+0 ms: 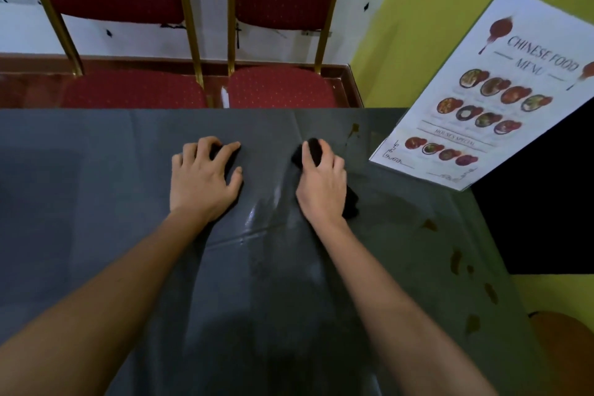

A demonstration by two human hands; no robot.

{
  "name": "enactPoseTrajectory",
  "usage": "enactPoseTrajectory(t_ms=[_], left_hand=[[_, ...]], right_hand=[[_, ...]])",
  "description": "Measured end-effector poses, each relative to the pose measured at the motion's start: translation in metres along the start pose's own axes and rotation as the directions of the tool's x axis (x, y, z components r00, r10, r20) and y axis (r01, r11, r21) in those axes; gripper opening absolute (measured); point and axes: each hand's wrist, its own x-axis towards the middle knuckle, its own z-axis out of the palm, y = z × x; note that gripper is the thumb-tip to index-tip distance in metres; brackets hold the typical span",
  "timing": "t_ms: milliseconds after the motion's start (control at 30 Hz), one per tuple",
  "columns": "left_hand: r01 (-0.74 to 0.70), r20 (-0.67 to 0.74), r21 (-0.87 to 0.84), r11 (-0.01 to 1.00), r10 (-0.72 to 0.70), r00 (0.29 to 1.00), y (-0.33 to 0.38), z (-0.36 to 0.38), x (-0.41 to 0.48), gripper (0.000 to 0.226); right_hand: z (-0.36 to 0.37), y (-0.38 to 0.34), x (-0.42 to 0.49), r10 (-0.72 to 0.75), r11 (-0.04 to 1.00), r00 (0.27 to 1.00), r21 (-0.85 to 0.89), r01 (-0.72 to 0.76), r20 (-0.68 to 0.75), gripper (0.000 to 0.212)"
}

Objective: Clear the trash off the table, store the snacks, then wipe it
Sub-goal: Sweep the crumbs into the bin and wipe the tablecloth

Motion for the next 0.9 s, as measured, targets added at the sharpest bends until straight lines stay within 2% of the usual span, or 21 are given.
enactPoseTrajectory(t_ms=[33, 133, 233, 333, 400, 567, 733, 800, 900], left_hand=[[-0.001, -0.004, -0.01, 1.0, 0.001, 1.0, 0.0, -0.001, -0.001, 0.047], [0.002, -0.015, -0.024, 1.0, -0.002, 1.0, 0.0, -0.001, -0.003, 0.047], [-0.009, 0.01, -0.066, 0.998, 0.01, 1.0, -0.001, 0.001, -0.001, 0.049], [0.004, 0.024, -0.068, 0.998, -0.002, 1.0, -0.002, 0.003, -0.001, 0.053], [0.009, 0.028, -0.066, 0.998, -0.007, 1.0, -0.001, 0.002, -0.001, 0.054], [0.017, 0.048, -0.078, 0.997, -0.013, 0.999, 0.001, -0.001, -0.001, 0.056], [0.016, 0.042, -0.083, 0.996, -0.012, 0.999, 0.001, -0.002, -0.002, 0.056], [0.011, 0.031, -0.078, 0.997, -0.008, 0.999, 0.001, 0.0, -0.002, 0.056], [0.008, 0.029, -0.072, 0.997, -0.006, 1.0, 0.0, 0.003, -0.002, 0.056]], right_hand=[[0.002, 0.002, 0.007, 0.03, 1.0, 1.0, 0.004, -0.03, 0.003, 0.056], [0.007, 0.006, 0.039, 0.325, 0.945, 0.945, 0.033, -0.324, -0.025, 0.059], [0.012, -0.002, 0.064, 0.26, 0.966, 0.965, -0.015, -0.259, 0.033, 0.066], [0.011, 0.009, 0.096, 0.438, 0.899, 0.899, 0.022, -0.438, 0.014, 0.062], [0.009, 0.013, 0.113, 0.506, 0.861, 0.862, 0.039, -0.506, 0.03, 0.061], [0.011, 0.012, 0.116, 0.476, 0.879, 0.879, 0.011, -0.476, 0.011, 0.059], [0.018, 0.014, 0.07, 0.325, 0.942, 0.945, -0.076, -0.327, -0.03, 0.062], [0.019, 0.014, 0.08, 0.301, 0.95, 0.953, -0.075, -0.303, -0.039, 0.062], [0.017, 0.007, 0.115, 0.426, 0.904, 0.904, -0.011, -0.427, -0.029, 0.06]])
